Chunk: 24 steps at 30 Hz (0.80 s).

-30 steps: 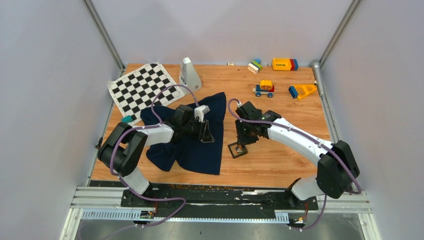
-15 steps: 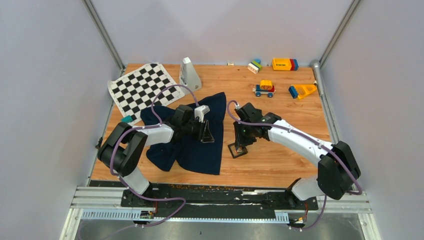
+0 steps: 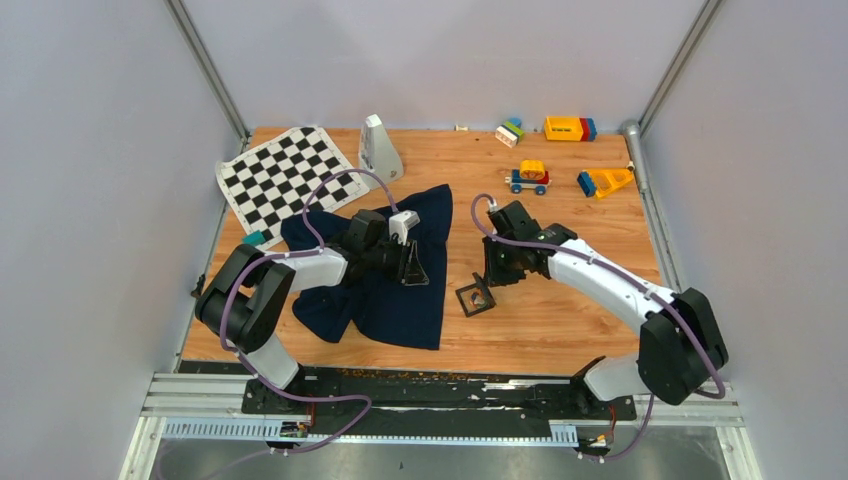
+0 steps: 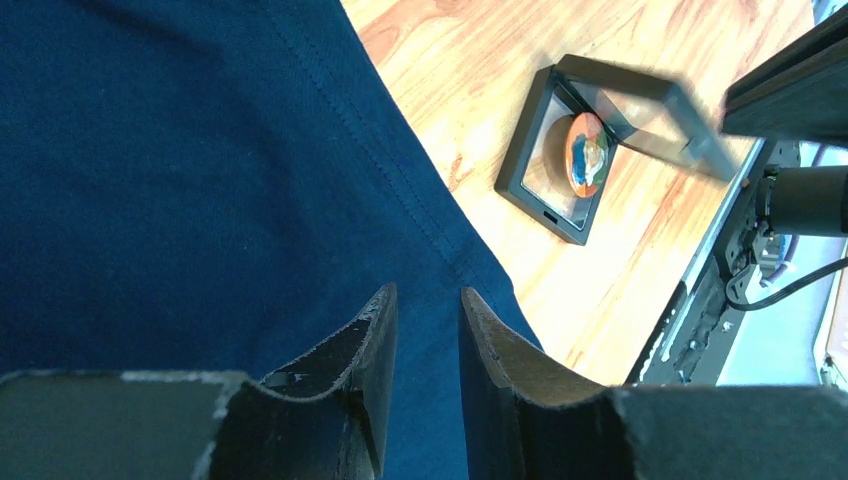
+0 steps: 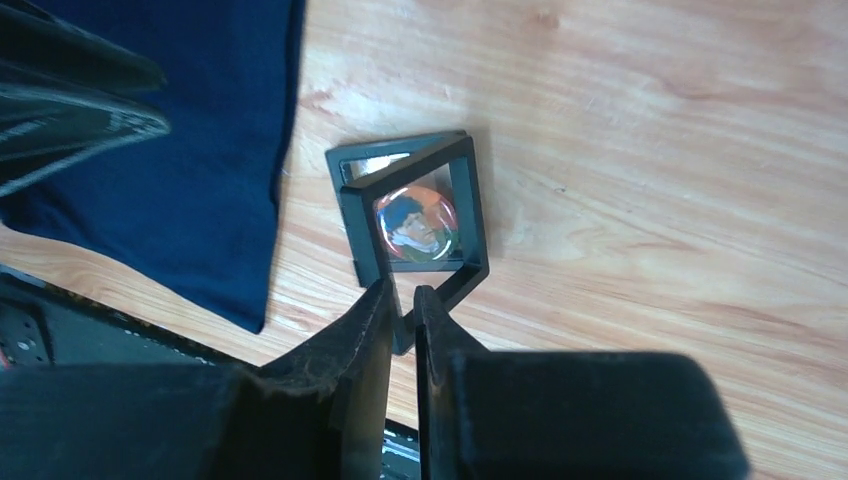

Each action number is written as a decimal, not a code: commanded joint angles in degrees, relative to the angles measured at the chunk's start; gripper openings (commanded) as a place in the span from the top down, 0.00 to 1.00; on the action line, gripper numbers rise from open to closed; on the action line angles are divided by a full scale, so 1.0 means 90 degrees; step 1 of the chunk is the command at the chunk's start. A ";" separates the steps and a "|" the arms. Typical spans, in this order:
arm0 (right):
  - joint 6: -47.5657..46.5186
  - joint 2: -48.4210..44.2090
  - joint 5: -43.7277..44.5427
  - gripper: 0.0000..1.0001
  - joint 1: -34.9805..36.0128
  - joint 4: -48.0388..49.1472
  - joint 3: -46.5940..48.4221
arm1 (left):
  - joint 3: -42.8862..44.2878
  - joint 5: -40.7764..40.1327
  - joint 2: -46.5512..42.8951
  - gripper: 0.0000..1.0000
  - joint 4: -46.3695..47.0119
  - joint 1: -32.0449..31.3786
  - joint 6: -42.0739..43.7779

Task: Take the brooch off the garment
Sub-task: Close the brooch box at the center of the board.

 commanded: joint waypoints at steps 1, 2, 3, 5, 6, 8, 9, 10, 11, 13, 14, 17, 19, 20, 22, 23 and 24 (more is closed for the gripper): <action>-0.0049 0.0236 -0.0512 0.86 0.0214 0.0449 -0.0276 | 0.0190 0.0090 -0.0016 0.64 0.0094 -0.0034 0.0156; -0.0004 0.0259 -0.0573 0.86 0.0318 0.0521 -0.0295 | 0.0195 0.0087 -0.0011 0.64 0.0087 -0.0034 0.0154; 0.0040 0.0295 -0.0606 0.87 0.0430 0.0554 -0.0290 | 0.0198 0.0089 -0.0005 0.64 0.0086 -0.0034 0.0152; 0.0064 0.0391 -0.0568 0.90 0.0643 0.0549 -0.0230 | 0.0207 0.0102 0.0022 0.64 0.0086 -0.0034 0.0157; 0.0062 0.0453 -0.0523 0.92 0.0728 0.0515 -0.0191 | 0.0208 0.0107 0.0026 0.64 0.0075 -0.0034 0.0154; 0.0084 0.0527 -0.0350 0.92 0.0814 0.0418 -0.0103 | 0.0218 0.0110 0.0038 0.64 0.0065 -0.0034 0.0151; 0.0112 0.0515 -0.0278 0.92 0.0828 0.0385 -0.0078 | 0.0219 0.0100 0.0042 0.64 0.0060 -0.0034 0.0155; 0.0130 0.0466 -0.0242 0.91 0.0837 0.0370 -0.0054 | 0.0224 0.0096 0.0041 0.64 0.0059 -0.0034 0.0163; 0.0141 0.0412 -0.0214 0.90 0.0859 0.0357 -0.0041 | 0.0220 0.0098 0.0040 0.64 0.0057 -0.0034 0.0161; 0.0223 0.0357 -0.0162 0.89 0.0985 0.0318 0.0011 | 0.0219 0.0093 0.0040 0.64 0.0057 -0.0029 0.0160; 0.0265 0.0377 -0.0117 0.88 0.1109 0.0281 0.0078 | 0.0219 0.0086 0.0040 0.64 0.0056 -0.0031 0.0160; 0.0462 0.0607 0.0120 0.88 0.1501 0.0245 0.0330 | 0.0219 0.0050 0.0014 0.64 0.0055 -0.0034 0.0153; 0.0592 0.0860 0.0331 0.89 0.1745 0.0251 0.0493 | 0.0185 -0.0047 -0.0056 0.64 0.0050 -0.0034 0.0147; 0.0665 0.1022 0.0535 0.89 0.1857 0.0255 0.0577 | 0.0149 -0.0142 -0.0091 0.64 0.0059 -0.0034 0.0144; 0.0780 0.1363 0.0777 0.88 0.2056 0.0258 0.0736 | 0.0083 -0.0282 -0.0227 0.64 0.0078 -0.0034 0.0147; 0.0832 0.1521 0.0880 0.89 0.2105 0.0254 0.0799 | 0.0068 -0.0319 -0.0310 0.64 0.0075 -0.0034 0.0159; 0.0879 0.1660 0.0997 0.89 0.2117 0.0259 0.0843 | 0.0037 -0.0389 -0.0345 0.64 0.0070 -0.0034 0.0160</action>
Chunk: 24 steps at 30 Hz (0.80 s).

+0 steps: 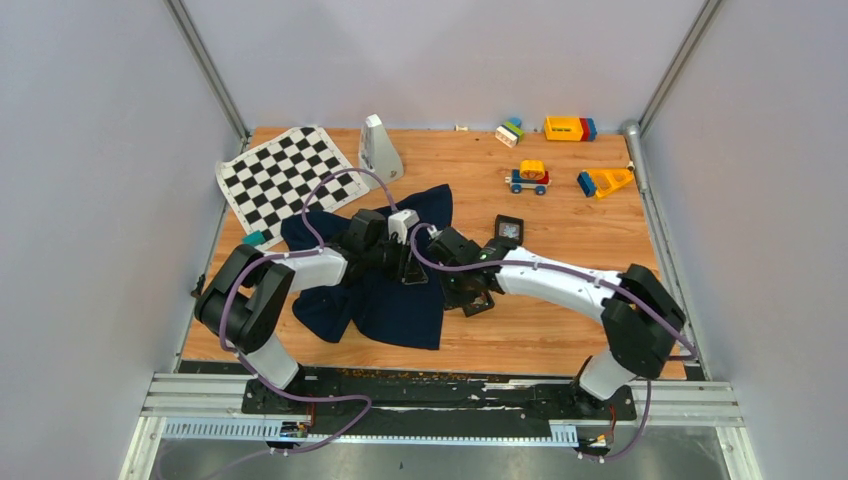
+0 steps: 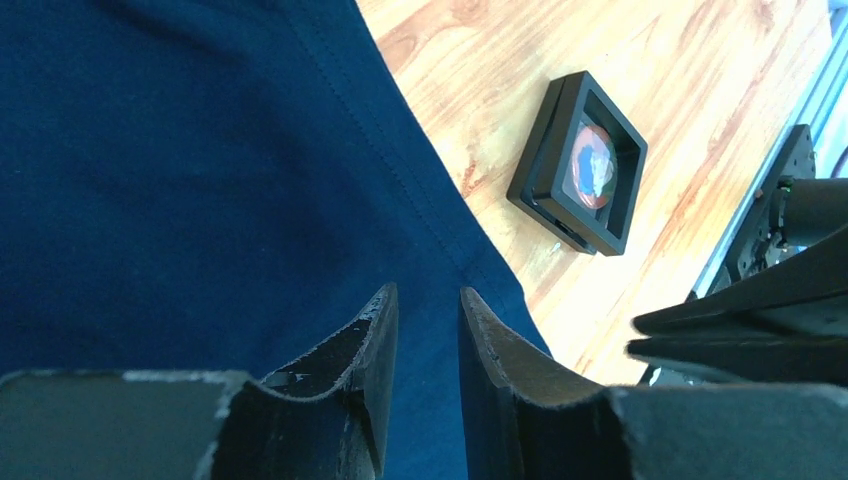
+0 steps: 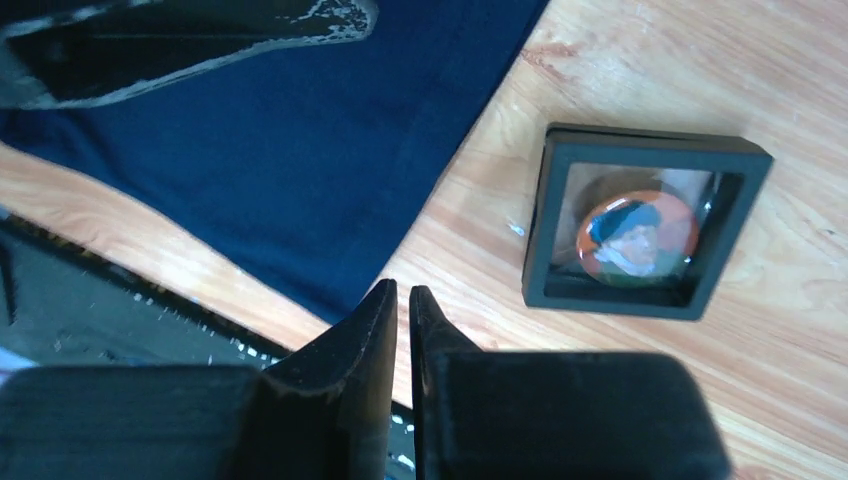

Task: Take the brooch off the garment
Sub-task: Move the brooch box to the center of the board.

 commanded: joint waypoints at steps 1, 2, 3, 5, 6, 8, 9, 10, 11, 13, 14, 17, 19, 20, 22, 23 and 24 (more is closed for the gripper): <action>0.0424 0.0607 0.0769 0.88 0.0190 0.0078 0.0338 | 0.0006 -0.0281 -0.0389 0.63 0.0083 -0.0034 0.0155; 0.0430 0.0716 0.0914 0.88 0.0178 0.0072 0.0349 | -0.0010 -0.0321 -0.0418 0.63 0.0083 -0.0034 0.0153; 0.0429 0.0801 0.1056 0.86 0.0128 0.0065 0.0352 | -0.0017 -0.0339 -0.0420 0.63 0.0075 -0.0034 0.0158; 0.0454 0.0936 0.1310 0.84 -0.0136 0.0051 0.0259 | -0.0011 -0.0355 -0.0428 0.63 0.0064 -0.0034 0.0159; 0.0464 0.0951 0.1412 0.84 -0.0311 0.0046 0.0167 | -0.0007 -0.0362 -0.0431 0.63 0.0058 -0.0034 0.0160; 0.0496 0.0901 0.1625 0.84 -0.0707 0.0042 -0.0083 | -0.0013 -0.0393 -0.0441 0.63 0.0038 -0.0034 0.0169; 0.0532 0.0822 0.1756 0.84 -0.0910 0.0042 -0.0235 | -0.0015 -0.0400 -0.0446 0.63 0.0015 -0.0034 0.0169; 0.0577 0.0715 0.1867 0.84 -0.1120 0.0050 -0.0436 | -0.0015 -0.0419 -0.0469 0.63 0.0009 -0.0034 0.0170; 0.0582 0.0605 0.1941 0.84 -0.1327 0.0076 -0.0569 | -0.0027 -0.0453 -0.0485 0.63 0.0010 -0.0034 0.0175; 0.0467 0.0359 0.1892 0.82 -0.1709 0.0204 -0.0804 | -0.0046 -0.0522 -0.0537 0.63 0.0016 -0.0034 0.0173; 0.0280 0.0263 0.1768 0.82 -0.1847 0.0285 -0.0866 | -0.0060 -0.0552 -0.0587 0.63 0.0015 -0.0034 0.0166; -0.0162 0.0028 0.1508 0.81 -0.1931 0.0420 -0.0787 | -0.0280 -0.0969 -0.0919 0.63 0.0078 0.0008 0.0180; -0.0357 -0.0236 0.1219 0.78 -0.1924 0.0480 -0.0654 | -0.0539 -0.1337 -0.1397 0.59 0.0134 0.0109 0.0189; -0.0456 -0.0446 0.1075 0.76 -0.1924 0.0560 -0.0621 | -0.0614 -0.1453 -0.1784 0.54 0.0107 0.0210 0.0202; -0.0643 -0.0991 0.0925 0.66 -0.1924 0.0806 -0.0642 | -0.0781 -0.1877 -0.2426 0.40 -0.0059 0.0371 0.0199; -0.0734 -0.1284 0.0986 0.57 -0.1936 0.0965 -0.0692 | -0.0854 -0.2231 -0.2664 0.32 -0.0150 0.0497 0.0185; -0.0805 -0.1636 0.1130 0.47 -0.1947 0.1145 -0.0764 | -0.0864 -0.2456 -0.3111 0.09 -0.0467 0.0554 0.0142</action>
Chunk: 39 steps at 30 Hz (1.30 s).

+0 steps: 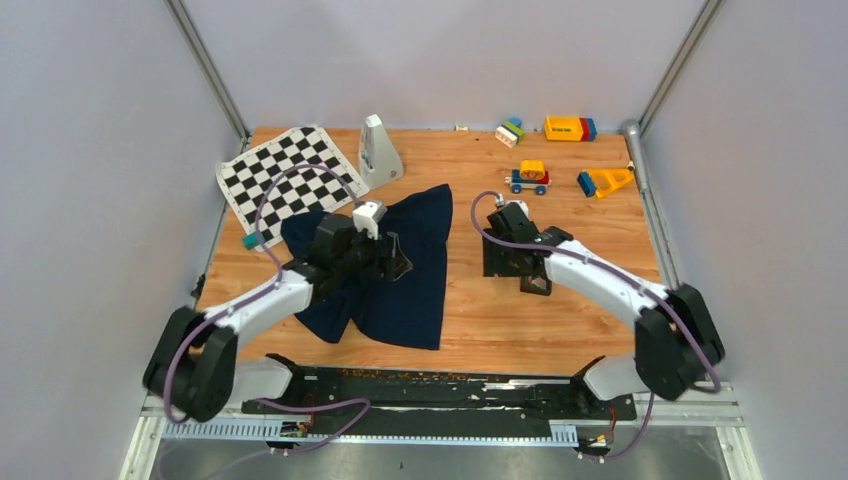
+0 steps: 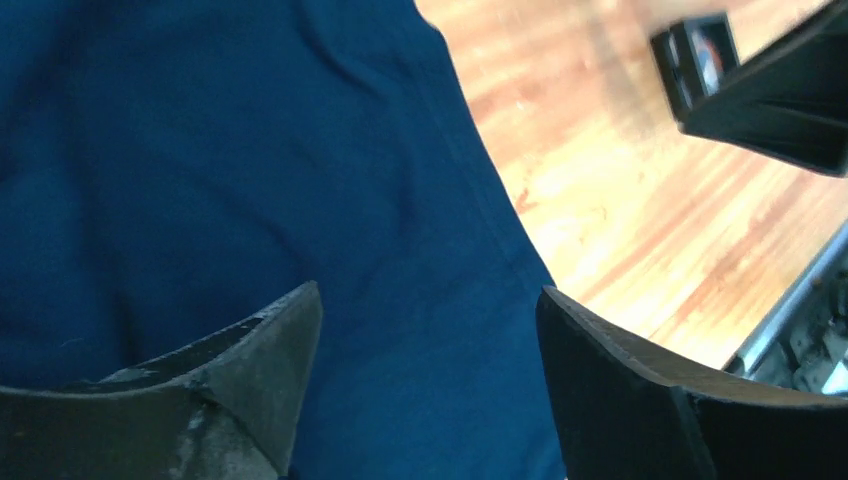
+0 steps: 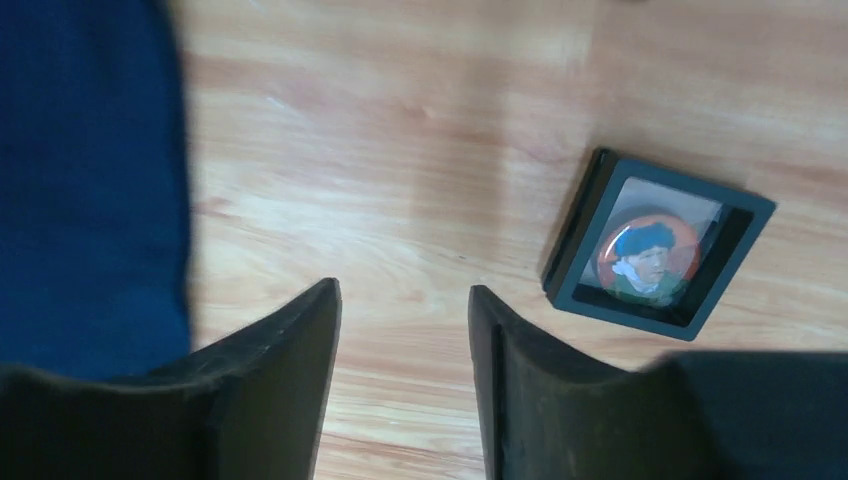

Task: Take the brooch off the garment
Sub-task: Move the brooch box to the center of the board, then reset both arms

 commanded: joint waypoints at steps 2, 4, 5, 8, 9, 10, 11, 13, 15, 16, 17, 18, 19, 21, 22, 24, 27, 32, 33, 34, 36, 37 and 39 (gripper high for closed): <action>-0.0536 -0.1956 0.0576 0.18 -0.0107 0.1252 -0.0165 | 0.0009 -0.2125 -0.1937 0.01 -0.0997 0.0507 -0.0013; -0.0669 -0.2821 0.0825 0.14 -0.0367 0.2102 -0.0559 | 0.0092 -0.3049 -0.2500 0.00 -0.1449 0.0778 0.0041; -0.0629 -0.3148 0.0910 0.11 -0.0579 0.2453 -0.0797 | 0.0033 -0.3490 -0.2837 0.00 -0.1473 0.0953 0.0076; -0.0584 -0.3895 0.1094 0.07 -0.1220 0.3436 -0.1539 | -0.0415 -0.4373 -0.3393 0.00 -0.0965 0.1135 0.0401; -0.0777 -0.4091 0.1207 0.07 -0.1315 0.3841 -0.1775 | -0.0718 -0.4868 -0.3622 0.00 -0.0752 0.1205 0.0634; -0.1013 -0.4264 0.1402 0.06 -0.1347 0.4324 -0.1999 | -0.1043 -0.5165 -0.3714 0.00 -0.0314 0.1258 0.0786; -0.1214 -0.4420 0.1665 0.05 -0.1362 0.4745 -0.2241 | -0.1187 -0.5229 -0.3846 0.00 0.0069 0.1400 0.1055; -0.1327 -0.4637 0.2029 0.00 -0.1484 0.5130 -0.2570 | -0.1547 -0.5151 -0.3899 0.00 0.0539 0.1730 0.1275; -0.1631 -0.4731 0.1718 0.01 -0.1736 0.5360 -0.2883 | -0.1850 -0.4892 -0.3766 0.00 0.1050 0.2049 0.1502; -0.1847 -0.4740 0.1516 0.01 -0.1898 0.5566 -0.3079 | -0.2044 -0.4759 -0.3596 0.00 0.1281 0.2188 0.1679; -0.1970 -0.4691 0.1396 0.01 -0.2042 0.5795 -0.3276 | -0.2161 -0.4733 -0.3476 0.00 0.1840 0.2238 0.1742; -0.2075 -0.4606 0.1273 0.01 -0.2172 0.6092 -0.3459 | -0.2393 -0.4712 -0.3181 0.00 0.2149 0.2304 0.1832; -0.2118 -0.4474 0.1169 0.01 -0.2311 0.6310 -0.3625 | -0.2496 -0.4685 -0.3015 0.00 0.2802 0.2330 0.1877; -0.2220 -0.4151 0.1018 0.01 -0.2551 0.6610 -0.3864 | -0.2528 -0.4594 -0.2559 0.01 0.3091 0.2383 0.2001; -0.2251 -0.3985 0.0868 0.01 -0.2663 0.6691 -0.3892 | -0.2426 -0.4413 -0.2364 0.01 0.3107 0.2391 0.2126; -0.2214 -0.3731 0.0432 0.01 -0.2918 0.7008 -0.4060 | -0.2483 -0.4277 -0.2112 0.03 0.3590 0.2389 0.2295; -0.2522 -0.3408 -0.0174 0.00 -0.3205 0.7934 -0.4494 | -0.2511 -0.4009 -0.1666 0.02 0.4496 0.2564 0.2363; -0.2477 -0.2982 -0.0598 0.00 -0.3712 0.8949 -0.4858 | -0.2579 -0.3567 -0.0569 0.07 0.5544 0.2706 0.2518; -0.2397 -0.2823 -0.0592 0.00 -0.3720 0.9319 -0.4933 | -0.2710 -0.3465 -0.0342 0.07 0.6211 0.2711 0.2548; -0.2434 -0.2583 -0.0601 0.00 -0.3722 0.9585 -0.4955 | -0.2738 -0.3418 0.0107 0.07 0.6778 0.2708 0.2609; -0.2575 -0.2004 -0.0719 0.00 -0.3721 0.9805 -0.4800 | -0.2671 -0.3350 0.0482 0.07 0.6903 0.2707 0.2683; -0.2644 -0.1711 -0.0769 0.00 -0.3721 0.9893 -0.4699 | -0.2471 -0.3404 0.0413 0.06 0.6595 0.2707 0.2659; -0.2734 -0.1276 -0.0770 0.00 -0.3722 1.0027 -0.4563 | -0.2171 -0.3401 0.0202 0.04 0.5638 0.2745 0.2588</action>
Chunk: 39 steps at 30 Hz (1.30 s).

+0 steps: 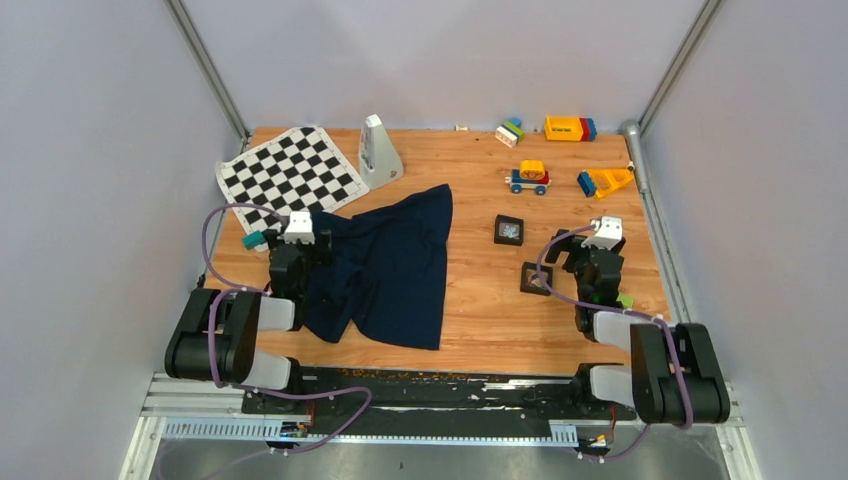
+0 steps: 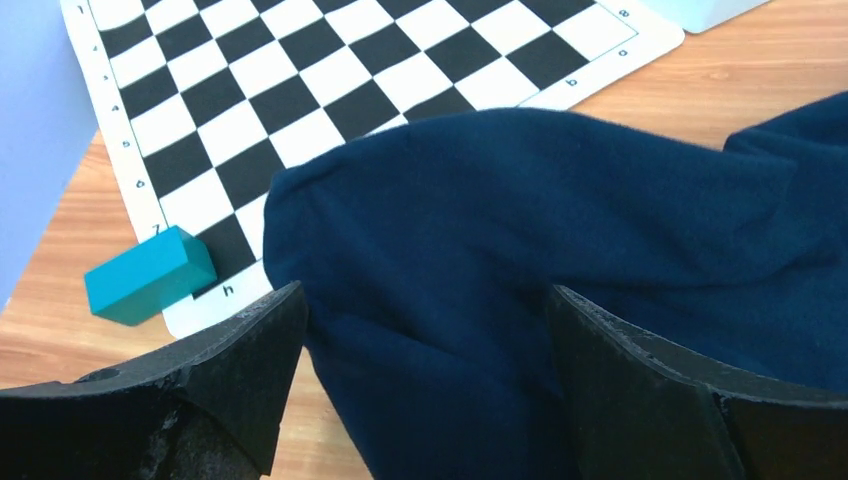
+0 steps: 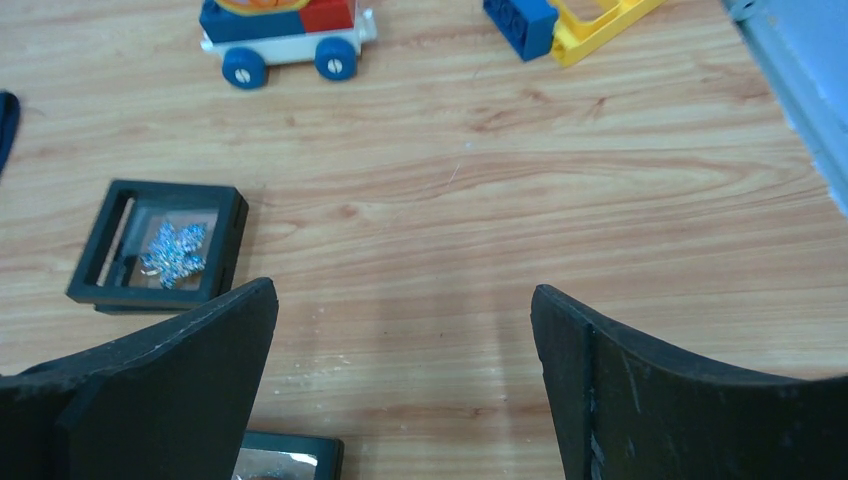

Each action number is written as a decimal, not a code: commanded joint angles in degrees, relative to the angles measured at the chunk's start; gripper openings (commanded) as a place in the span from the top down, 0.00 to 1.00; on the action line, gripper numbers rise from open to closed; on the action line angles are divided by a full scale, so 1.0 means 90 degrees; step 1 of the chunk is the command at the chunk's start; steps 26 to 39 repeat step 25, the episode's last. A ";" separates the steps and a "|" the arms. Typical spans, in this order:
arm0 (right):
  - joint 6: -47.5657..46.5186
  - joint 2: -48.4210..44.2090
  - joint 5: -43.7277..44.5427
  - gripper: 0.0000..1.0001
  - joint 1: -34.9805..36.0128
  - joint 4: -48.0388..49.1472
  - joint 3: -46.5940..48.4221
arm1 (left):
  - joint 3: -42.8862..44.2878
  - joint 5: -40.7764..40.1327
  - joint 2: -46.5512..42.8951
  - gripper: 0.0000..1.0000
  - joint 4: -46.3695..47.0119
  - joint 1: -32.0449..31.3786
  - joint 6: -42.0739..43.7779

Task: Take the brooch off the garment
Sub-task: Reset both arms

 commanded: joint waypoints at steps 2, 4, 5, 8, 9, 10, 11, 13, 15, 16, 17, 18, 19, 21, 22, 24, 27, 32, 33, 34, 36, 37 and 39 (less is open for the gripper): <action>-0.0154 0.1078 -0.0194 0.00 -0.0187 0.1453 0.0298 | 0.0336 0.0124 0.0023 0.01 0.0506 0.0110 0.0146; 0.0066 0.1123 -0.0424 0.00 -0.0473 0.1307 0.0319 | 0.0410 0.0122 -0.0086 0.00 0.0294 0.0112 0.0121; 0.0016 0.1209 -0.0558 0.02 -0.0513 0.1589 0.0200 | 0.0441 0.0123 -0.0104 0.00 0.0103 0.0116 0.0119; -0.0008 0.1257 -0.0573 0.01 -0.0521 0.1781 0.0175 | 0.0409 0.0108 -0.0012 0.00 0.0353 0.0116 0.0115; 0.0015 0.1199 -0.0567 0.00 -0.0519 0.1632 0.0202 | 0.0416 0.0102 -0.0028 0.00 0.0279 0.0118 0.0111; 0.0026 0.1169 -0.0568 0.00 -0.0518 0.1551 0.0206 | 0.0453 -0.0001 -0.0047 0.00 0.0219 0.0113 0.0067; 0.0021 0.1172 -0.0568 0.00 -0.0518 0.1574 0.0200 | 0.0463 -0.0036 -0.0041 0.00 0.0199 0.0117 0.0058; 0.0020 0.1157 -0.0567 0.00 -0.0510 0.1555 0.0197 | 0.0445 -0.0060 -0.0019 0.00 0.0257 0.0117 0.0050; 0.0020 0.1161 -0.0571 0.00 -0.0509 0.1558 0.0198 | 0.0452 -0.0069 -0.0022 0.00 0.0241 0.0116 0.0049; 0.0019 0.1161 -0.0570 0.00 -0.0510 0.1558 0.0198 | 0.0452 -0.0070 -0.0017 0.00 0.0244 0.0119 0.0054; 0.0019 0.1171 -0.0568 0.00 -0.0509 0.1558 0.0198 | 0.0452 -0.0068 -0.0016 0.00 0.0241 0.0113 0.0051; 0.0019 0.1165 -0.0568 0.00 -0.0509 0.1559 0.0198 | 0.0457 -0.0064 -0.0015 0.00 0.0224 0.0112 0.0049; 0.0019 0.1165 -0.0567 0.00 -0.0509 0.1558 0.0198 | 0.0481 -0.0032 -0.0020 0.00 0.0206 0.0119 0.0049; 0.0020 0.1165 -0.0568 0.00 -0.0509 0.1558 0.0198 | 0.0548 0.0192 -0.0012 0.00 0.0069 0.0212 0.0033; 0.0024 0.1166 -0.0569 0.00 -0.0513 0.1561 0.0198 | 0.0564 0.0256 -0.0016 0.00 0.0005 0.0245 -0.0004; 0.0019 0.1165 -0.0567 0.00 -0.0511 0.1558 0.0198 | 0.0569 0.0305 -0.0015 0.00 0.0007 0.0273 -0.0016; 0.0020 0.1165 -0.0567 0.00 -0.0515 0.1558 0.0198 | 0.0557 0.0302 -0.0022 0.00 0.0020 0.0276 -0.0019; 0.0020 0.1165 -0.0567 0.00 -0.0515 0.1558 0.0198 | 0.0557 0.0302 -0.0022 0.00 0.0020 0.0276 -0.0019; 0.0020 0.1165 -0.0567 0.00 -0.0515 0.1558 0.0198 | 0.0557 0.0302 -0.0022 0.00 0.0020 0.0276 -0.0019; 0.0020 0.1165 -0.0567 0.00 -0.0515 0.1558 0.0198 | 0.0557 0.0302 -0.0022 0.00 0.0020 0.0276 -0.0019; 0.0020 0.1165 -0.0567 0.00 -0.0515 0.1558 0.0198 | 0.0557 0.0302 -0.0022 0.00 0.0020 0.0276 -0.0019; 0.0020 0.1165 -0.0567 0.00 -0.0515 0.1558 0.0198 | 0.0557 0.0302 -0.0022 0.00 0.0020 0.0276 -0.0019; 0.0020 0.1165 -0.0567 0.00 -0.0515 0.1558 0.0198 | 0.0557 0.0302 -0.0022 0.00 0.0020 0.0276 -0.0019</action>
